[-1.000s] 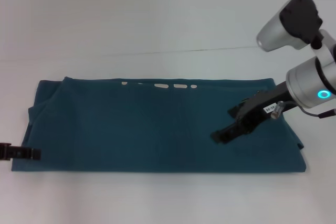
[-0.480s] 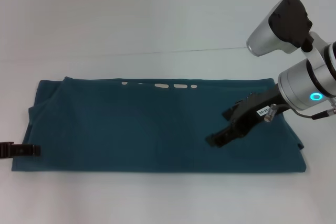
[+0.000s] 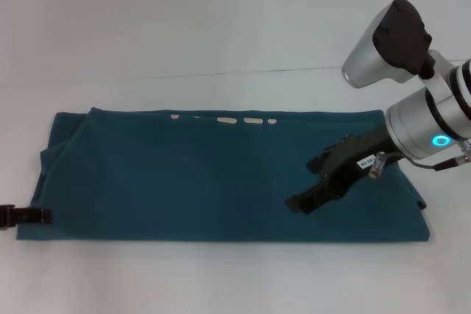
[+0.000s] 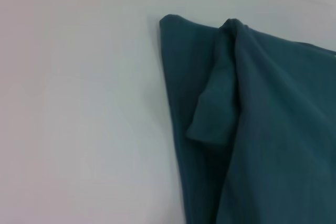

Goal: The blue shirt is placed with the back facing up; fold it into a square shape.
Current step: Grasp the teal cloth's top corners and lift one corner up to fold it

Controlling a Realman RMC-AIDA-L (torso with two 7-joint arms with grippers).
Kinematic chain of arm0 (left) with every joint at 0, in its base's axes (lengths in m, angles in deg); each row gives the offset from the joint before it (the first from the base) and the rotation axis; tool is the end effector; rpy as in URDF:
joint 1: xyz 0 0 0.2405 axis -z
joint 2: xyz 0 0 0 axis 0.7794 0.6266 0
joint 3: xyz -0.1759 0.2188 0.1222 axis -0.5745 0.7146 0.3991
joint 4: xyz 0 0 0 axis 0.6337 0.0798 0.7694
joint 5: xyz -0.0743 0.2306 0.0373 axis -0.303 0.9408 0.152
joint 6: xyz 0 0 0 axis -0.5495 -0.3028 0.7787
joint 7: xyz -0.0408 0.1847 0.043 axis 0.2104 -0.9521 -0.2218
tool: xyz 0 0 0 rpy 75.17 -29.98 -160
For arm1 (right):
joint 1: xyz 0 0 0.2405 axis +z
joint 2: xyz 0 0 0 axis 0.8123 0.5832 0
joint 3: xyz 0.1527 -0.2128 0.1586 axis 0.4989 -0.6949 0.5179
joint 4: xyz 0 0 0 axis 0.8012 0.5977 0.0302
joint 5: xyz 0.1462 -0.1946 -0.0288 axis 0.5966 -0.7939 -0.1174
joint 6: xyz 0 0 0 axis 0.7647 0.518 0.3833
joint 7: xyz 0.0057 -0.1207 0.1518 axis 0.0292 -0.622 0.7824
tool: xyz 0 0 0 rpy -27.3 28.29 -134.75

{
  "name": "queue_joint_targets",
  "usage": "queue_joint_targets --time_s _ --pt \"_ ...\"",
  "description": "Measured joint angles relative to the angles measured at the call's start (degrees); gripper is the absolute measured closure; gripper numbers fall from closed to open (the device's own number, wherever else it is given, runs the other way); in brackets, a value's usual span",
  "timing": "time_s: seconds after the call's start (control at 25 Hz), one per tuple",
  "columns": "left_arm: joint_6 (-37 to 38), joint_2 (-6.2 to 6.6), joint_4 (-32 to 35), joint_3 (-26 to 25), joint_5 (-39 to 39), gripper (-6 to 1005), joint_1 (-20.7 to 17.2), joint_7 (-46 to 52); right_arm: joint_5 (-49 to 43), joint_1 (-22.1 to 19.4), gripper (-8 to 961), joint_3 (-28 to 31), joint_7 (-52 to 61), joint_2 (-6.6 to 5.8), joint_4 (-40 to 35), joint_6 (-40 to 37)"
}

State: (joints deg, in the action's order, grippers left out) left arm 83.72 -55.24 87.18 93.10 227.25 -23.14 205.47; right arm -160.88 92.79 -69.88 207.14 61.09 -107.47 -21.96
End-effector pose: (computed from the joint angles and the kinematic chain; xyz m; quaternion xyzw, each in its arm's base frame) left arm -0.3962 0.4164 0.0089 -0.7538 -0.5867 -0.0258 0.2949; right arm 0.2082 0.4463 -0.0649 -0.9553 0.2538 -0.0744 0.1320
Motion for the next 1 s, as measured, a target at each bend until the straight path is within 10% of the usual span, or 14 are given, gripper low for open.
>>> queue_joint_targets --time_s 1.0 --pt "-2.5 -0.79 -1.6 2.2 1.0 91 0.3 -0.5 0.0 0.7 34 -1.7 0.3 -0.02 1.2 0.4"
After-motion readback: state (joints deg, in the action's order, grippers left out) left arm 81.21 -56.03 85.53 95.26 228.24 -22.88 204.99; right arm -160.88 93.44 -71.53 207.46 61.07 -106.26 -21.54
